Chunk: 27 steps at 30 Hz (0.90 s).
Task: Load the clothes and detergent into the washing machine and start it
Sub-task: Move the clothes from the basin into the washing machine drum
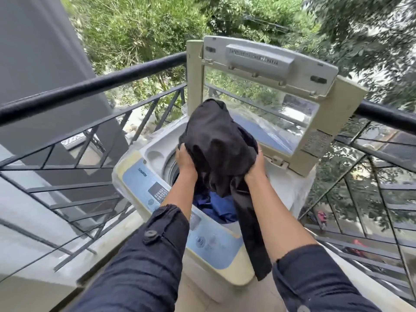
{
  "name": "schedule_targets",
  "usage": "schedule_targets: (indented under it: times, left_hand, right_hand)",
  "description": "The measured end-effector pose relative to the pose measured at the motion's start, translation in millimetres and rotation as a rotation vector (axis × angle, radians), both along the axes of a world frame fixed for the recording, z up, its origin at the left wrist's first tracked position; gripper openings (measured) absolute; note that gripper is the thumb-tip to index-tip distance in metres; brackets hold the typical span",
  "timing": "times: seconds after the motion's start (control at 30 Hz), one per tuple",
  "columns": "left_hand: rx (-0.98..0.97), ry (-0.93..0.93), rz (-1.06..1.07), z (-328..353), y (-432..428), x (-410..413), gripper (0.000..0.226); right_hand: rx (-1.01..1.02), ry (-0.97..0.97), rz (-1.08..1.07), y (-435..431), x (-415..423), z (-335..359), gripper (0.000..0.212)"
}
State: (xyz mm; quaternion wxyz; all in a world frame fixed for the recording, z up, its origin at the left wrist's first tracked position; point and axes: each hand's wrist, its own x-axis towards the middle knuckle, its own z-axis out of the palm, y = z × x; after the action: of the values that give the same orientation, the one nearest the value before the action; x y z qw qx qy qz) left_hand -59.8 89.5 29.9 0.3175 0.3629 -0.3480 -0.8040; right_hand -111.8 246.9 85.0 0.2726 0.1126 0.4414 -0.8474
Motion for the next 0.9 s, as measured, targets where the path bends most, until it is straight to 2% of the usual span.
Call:
schedule_targets:
  times: [0.07,0.1,0.17,0.2,0.23,0.33,0.37,0.43,0.47,0.53,0.63,0.7,0.73,0.77,0.83,0.87,0.9]
  left_hand:
    - [-0.001,-0.058,-0.031,0.6,1.7,9.6,0.083]
    - [-0.015,-0.089,-0.038,2.3,4.9,15.4,0.078]
    - [-0.071,-0.180,-0.053,1.0,10.0,22.2,0.039]
    - [-0.095,-0.230,-0.061,-6.7,10.9,22.9,0.025]
    - [-0.110,-0.280,-0.055,-14.9,10.9,22.5,0.028]
    - [-0.144,-0.387,-0.125,-31.3,12.4,19.2,0.061]
    - [-0.128,-0.402,-0.156,-30.9,15.1,18.2,0.067]
    - [-0.127,-0.421,-0.221,-22.5,23.3,17.3,0.066]
    - [-0.148,-0.439,-0.260,-22.3,26.7,15.6,0.063]
    - [-0.151,-0.458,-0.338,-25.0,31.2,13.1,0.059]
    - [-0.089,-0.501,-0.482,-30.4,36.9,12.7,0.053]
    - [-0.059,-0.511,-0.522,-34.0,41.4,13.5,0.049]
    - [-0.052,-0.512,-0.532,-36.2,43.4,14.0,0.047]
    - [-0.046,-0.514,-0.533,-36.5,45.2,14.5,0.045]
    - [-0.031,-0.508,-0.527,-36.2,47.3,13.2,0.041]
    - [-0.029,-0.507,-0.514,-36.2,48.6,11.7,0.038]
    - [-0.025,-0.506,-0.494,-35.1,50.1,10.7,0.035]
  right_hand:
    - [0.012,0.032,0.012,-5.3,-7.3,-6.8,0.025]
    - [0.037,0.081,0.035,-7.8,-10.0,-8.6,0.028]
    - [0.108,0.123,0.110,-12.4,-11.2,-12.3,0.036]
    - [0.124,0.097,0.150,-12.5,-10.8,-16.6,0.033]
    - [0.133,0.053,0.172,-12.4,-10.8,-23.4,0.026]
    - [0.215,-0.041,0.230,-12.1,-7.6,-35.3,0.016]
    - [0.354,-0.003,0.287,-12.0,-9.1,-40.4,0.023]
    - [0.687,0.106,0.453,-7.0,-9.1,-48.4,0.060]
    - [0.813,0.154,0.533,-3.4,-8.4,-51.2,0.068]
    - [1.032,0.222,0.736,2.4,-8.3,-58.2,0.074]
    - [1.375,0.236,1.211,9.2,-4.5,-67.4,0.078]
    - [1.473,0.179,1.452,12.0,-3.5,-81.9,0.080]
    - [1.494,0.190,1.517,13.6,-2.2,-88.0,0.072]
    - [1.507,0.230,1.546,14.3,-0.9,-89.1,0.057]
    - [1.514,0.399,1.408,17.7,1.7,-85.6,0.024]
    - [1.491,0.481,1.268,21.4,1.9,-84.5,0.017]
    - [1.416,0.521,1.105,22.8,0.2,-84.9,0.024]
